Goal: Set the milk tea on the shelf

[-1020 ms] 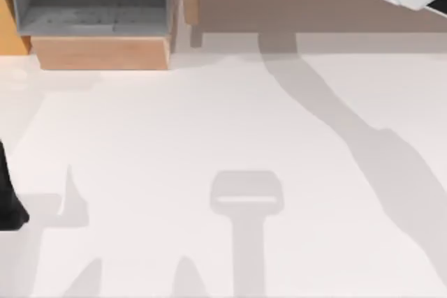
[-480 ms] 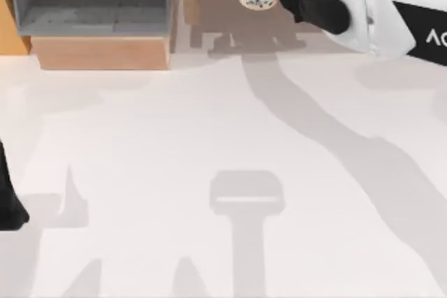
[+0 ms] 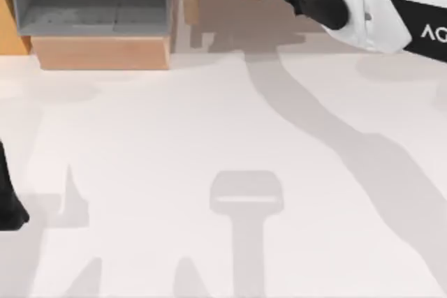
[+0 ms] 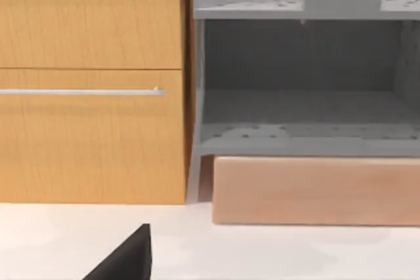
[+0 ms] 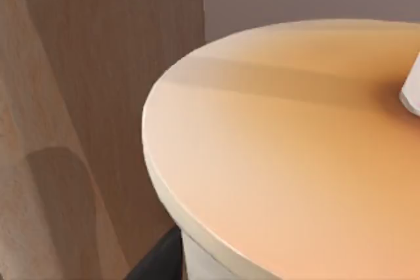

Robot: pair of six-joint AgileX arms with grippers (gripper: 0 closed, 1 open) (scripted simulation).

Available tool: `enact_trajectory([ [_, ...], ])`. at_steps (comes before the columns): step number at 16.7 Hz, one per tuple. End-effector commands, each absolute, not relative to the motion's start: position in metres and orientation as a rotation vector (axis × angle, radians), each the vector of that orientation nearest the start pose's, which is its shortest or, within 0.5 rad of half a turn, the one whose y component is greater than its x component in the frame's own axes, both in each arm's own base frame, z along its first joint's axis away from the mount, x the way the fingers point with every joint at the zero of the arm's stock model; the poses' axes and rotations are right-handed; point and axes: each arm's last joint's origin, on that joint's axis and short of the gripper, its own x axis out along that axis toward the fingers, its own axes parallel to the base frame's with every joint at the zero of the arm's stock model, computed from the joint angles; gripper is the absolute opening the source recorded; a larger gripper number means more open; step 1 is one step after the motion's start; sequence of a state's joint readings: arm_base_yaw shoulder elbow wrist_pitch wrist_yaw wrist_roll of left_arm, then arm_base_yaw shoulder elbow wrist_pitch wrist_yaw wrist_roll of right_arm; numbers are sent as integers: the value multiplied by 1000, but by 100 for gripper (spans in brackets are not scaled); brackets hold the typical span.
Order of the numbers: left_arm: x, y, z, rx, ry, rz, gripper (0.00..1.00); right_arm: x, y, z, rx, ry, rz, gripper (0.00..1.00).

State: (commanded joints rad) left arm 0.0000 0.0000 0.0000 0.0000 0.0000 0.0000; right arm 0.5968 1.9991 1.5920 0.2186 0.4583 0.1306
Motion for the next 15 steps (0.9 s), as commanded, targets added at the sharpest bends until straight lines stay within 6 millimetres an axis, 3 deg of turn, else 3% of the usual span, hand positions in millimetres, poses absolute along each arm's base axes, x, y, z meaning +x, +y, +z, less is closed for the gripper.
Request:
enact_trajectory([
  [5,106,-1,160,0,0,0,100,452,236,280,1,168,7,0],
  [11,106,-1,160,0,0,0,100,459,232,279,-7,173,-13,0],
  [15,106,-1,160,0,0,0,100,459,232,279,-7,173,-13,30],
])
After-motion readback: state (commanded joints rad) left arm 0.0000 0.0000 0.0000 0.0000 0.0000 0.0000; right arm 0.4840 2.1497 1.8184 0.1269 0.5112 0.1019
